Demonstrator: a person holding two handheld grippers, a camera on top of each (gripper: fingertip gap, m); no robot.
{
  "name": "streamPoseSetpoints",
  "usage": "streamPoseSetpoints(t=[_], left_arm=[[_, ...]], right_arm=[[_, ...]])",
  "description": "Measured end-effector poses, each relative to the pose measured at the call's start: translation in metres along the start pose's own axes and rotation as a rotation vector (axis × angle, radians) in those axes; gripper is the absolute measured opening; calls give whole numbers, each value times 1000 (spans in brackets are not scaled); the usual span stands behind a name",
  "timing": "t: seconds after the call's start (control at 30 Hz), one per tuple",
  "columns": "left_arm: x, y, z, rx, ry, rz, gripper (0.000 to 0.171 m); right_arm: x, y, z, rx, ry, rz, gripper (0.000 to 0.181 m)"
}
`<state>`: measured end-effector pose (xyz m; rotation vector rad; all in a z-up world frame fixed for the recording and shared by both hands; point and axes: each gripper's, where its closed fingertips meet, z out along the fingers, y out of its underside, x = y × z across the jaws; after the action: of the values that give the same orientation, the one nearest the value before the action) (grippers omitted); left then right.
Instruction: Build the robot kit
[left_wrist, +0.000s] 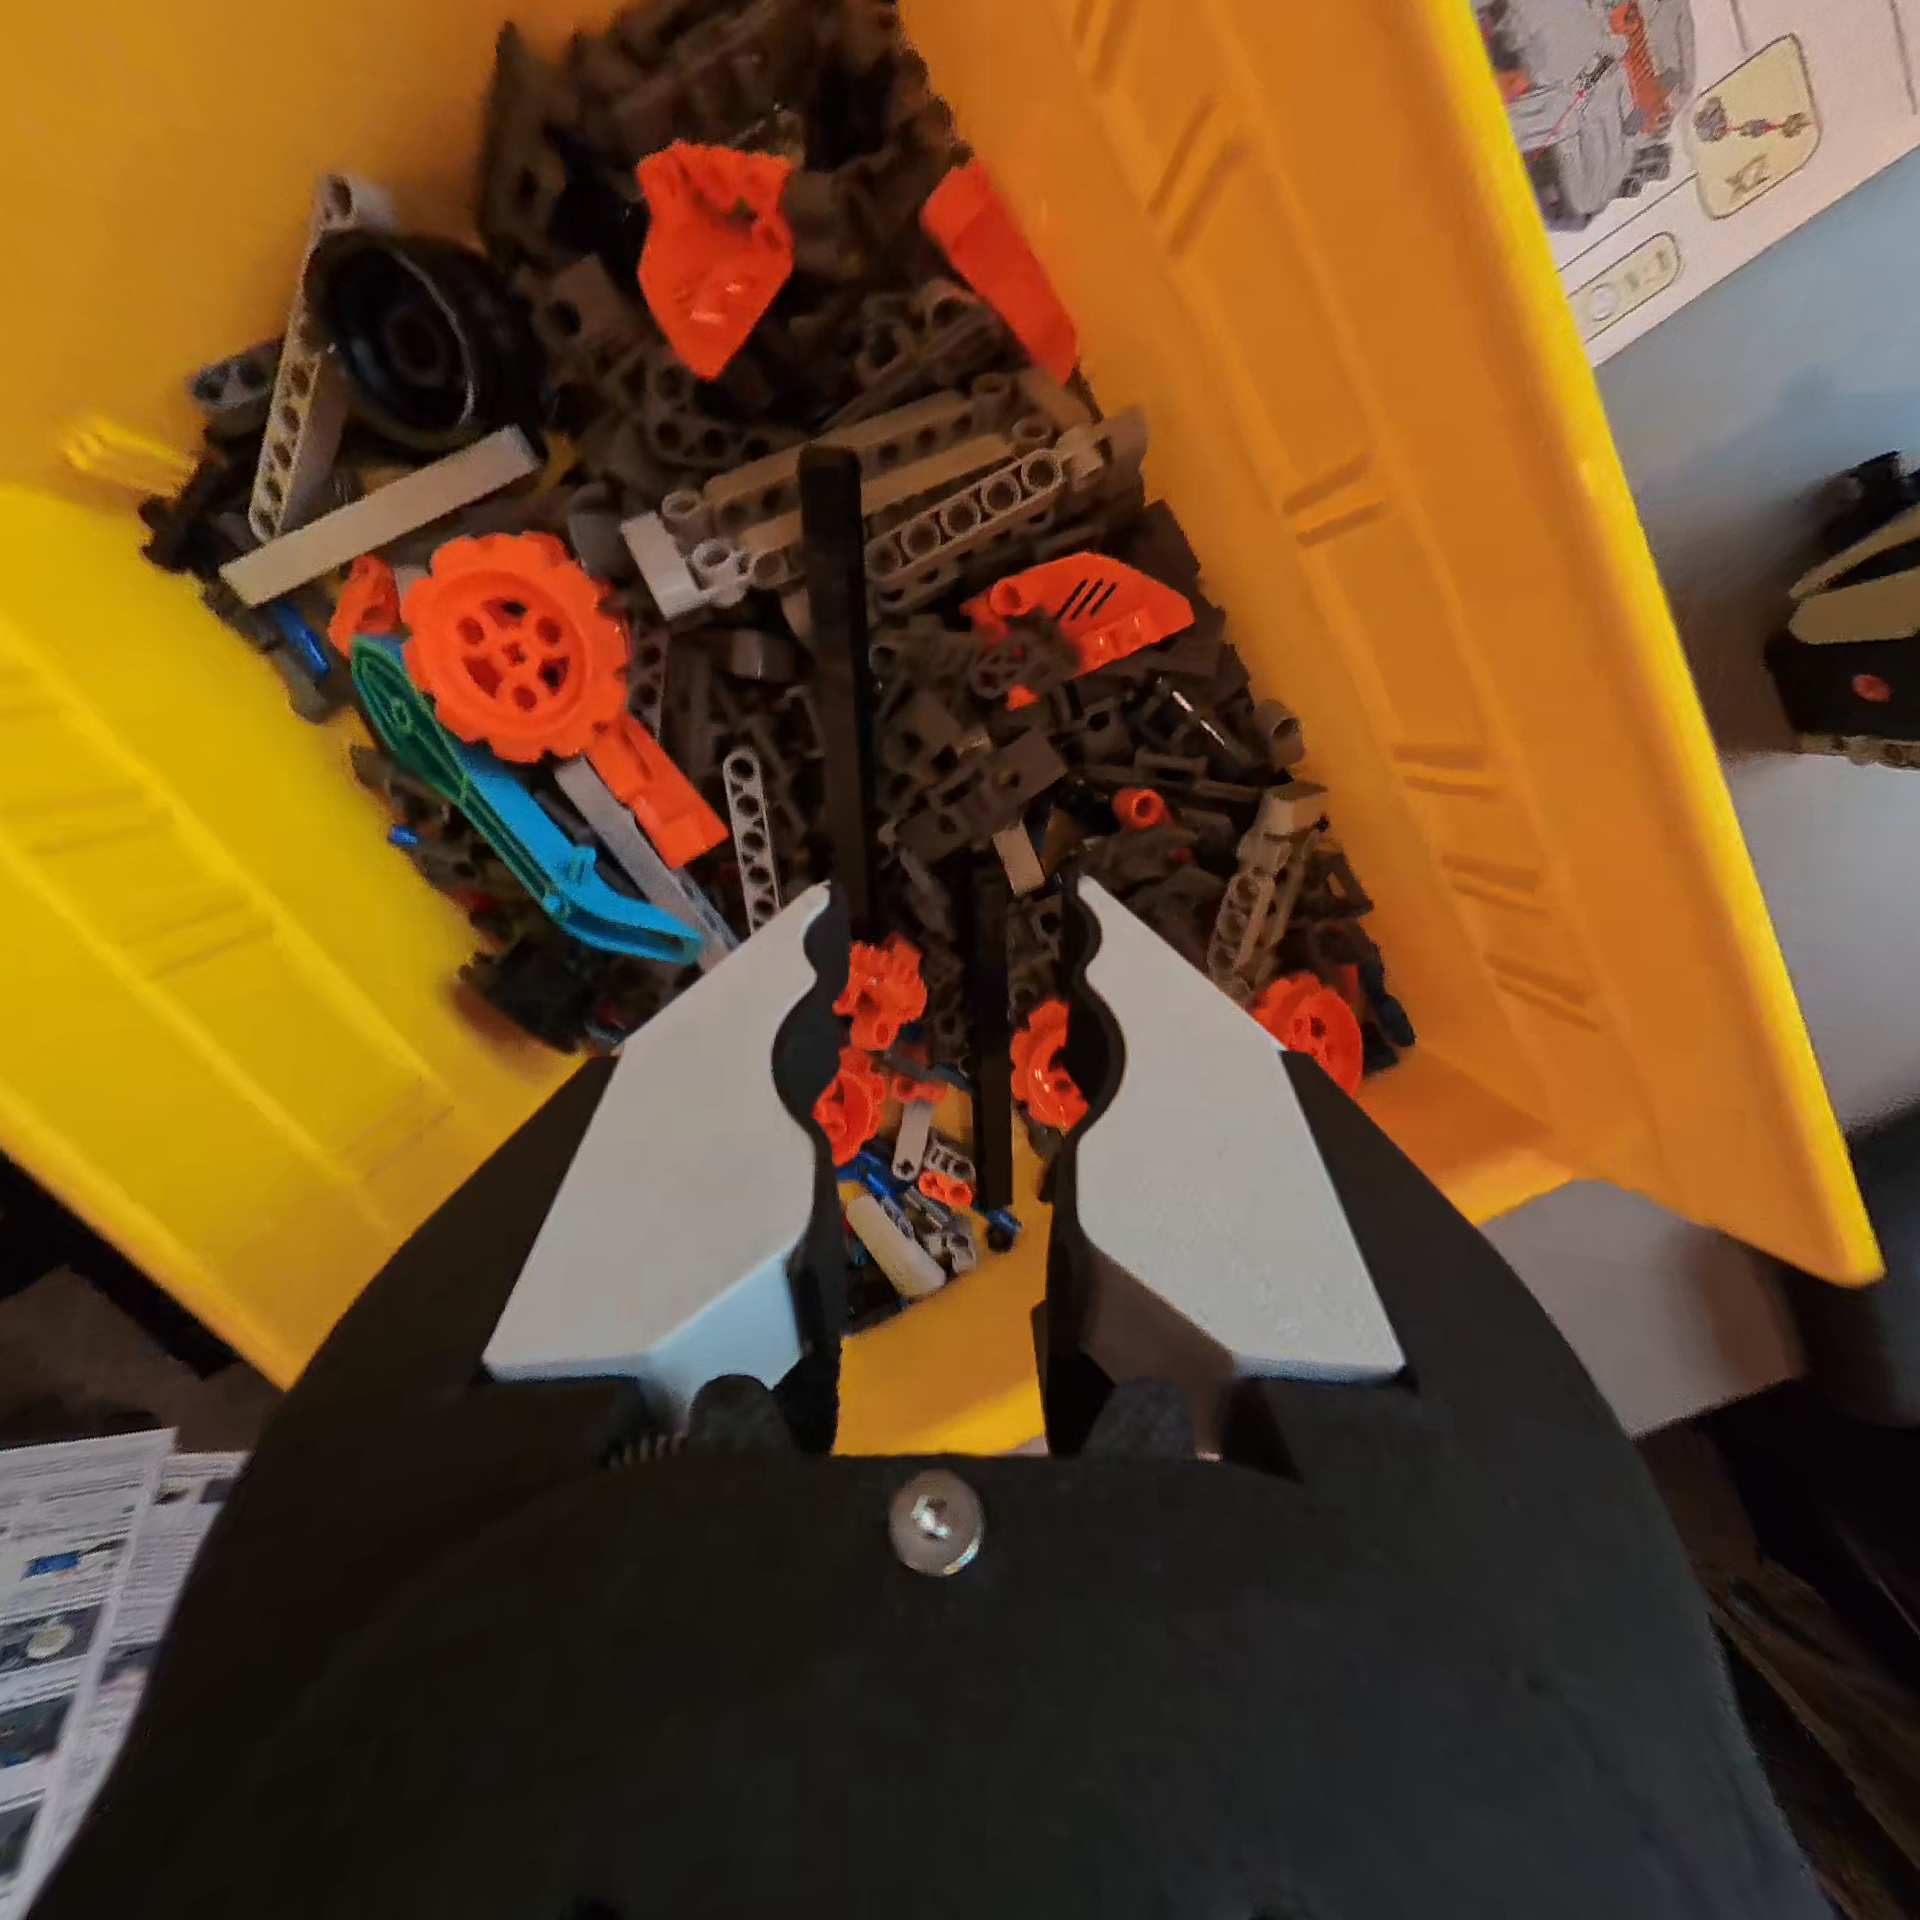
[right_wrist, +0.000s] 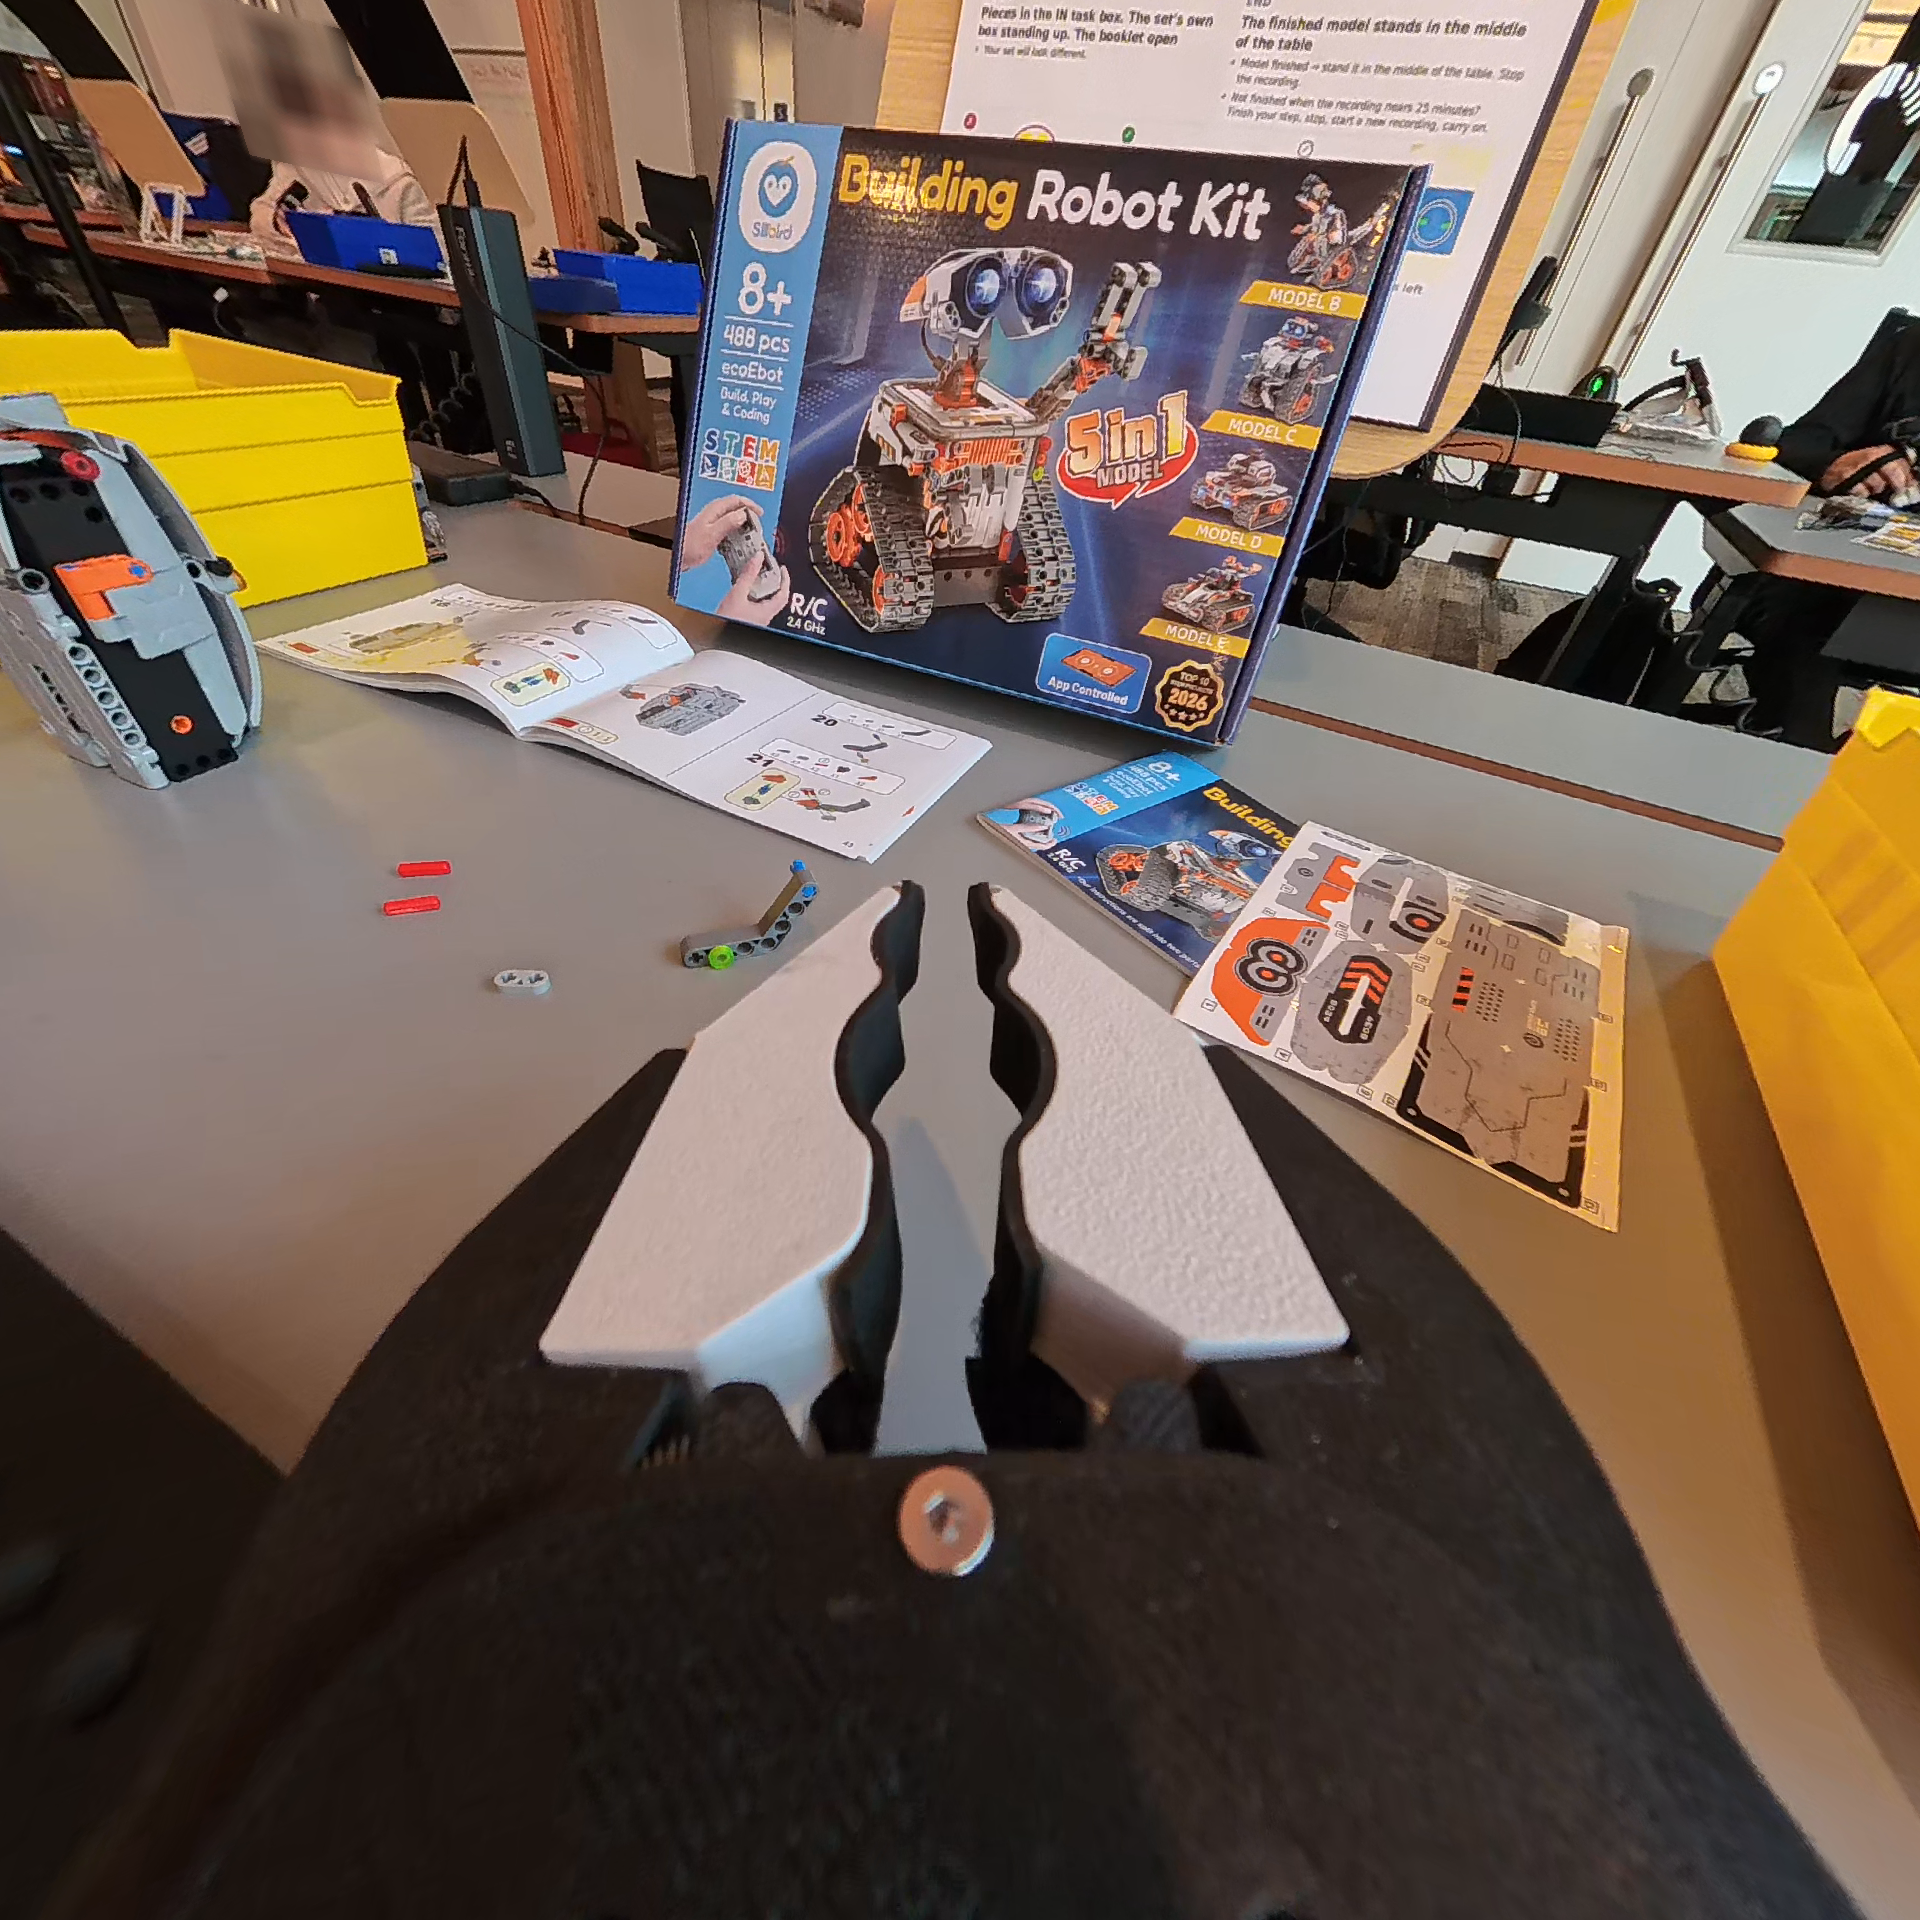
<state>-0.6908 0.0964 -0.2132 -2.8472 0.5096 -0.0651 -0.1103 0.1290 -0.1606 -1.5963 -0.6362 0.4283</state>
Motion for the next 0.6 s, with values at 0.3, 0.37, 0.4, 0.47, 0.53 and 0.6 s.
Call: streamPoseSetpoints(t=[0.3, 0.37, 0.4, 0.47, 0.53, 0.6], left_arm=[[2, -20, 19, -30, -45, 34, 48], [1, -19, 19, -45, -59, 35, 50], [-1, -18, 18, -48, -70, 39, 50], [-3, -18, 14, -36, -76, 37, 49], [-3, -20, 9, -8, -69, 22, 47], [-1, -23, 4, 20, -56, 24, 47]], right_arm=[[0, 0, 0, -1, 0, 0, 9], [0, 0, 0, -1, 0, 0, 9], [0, 0, 0, -1, -1, 0, 9], [0, 0, 0, 0, -2, -1, 9], [0, 0, -1, 3, -2, -1, 9], [0, 0, -1, 4, -3, 0, 9]])
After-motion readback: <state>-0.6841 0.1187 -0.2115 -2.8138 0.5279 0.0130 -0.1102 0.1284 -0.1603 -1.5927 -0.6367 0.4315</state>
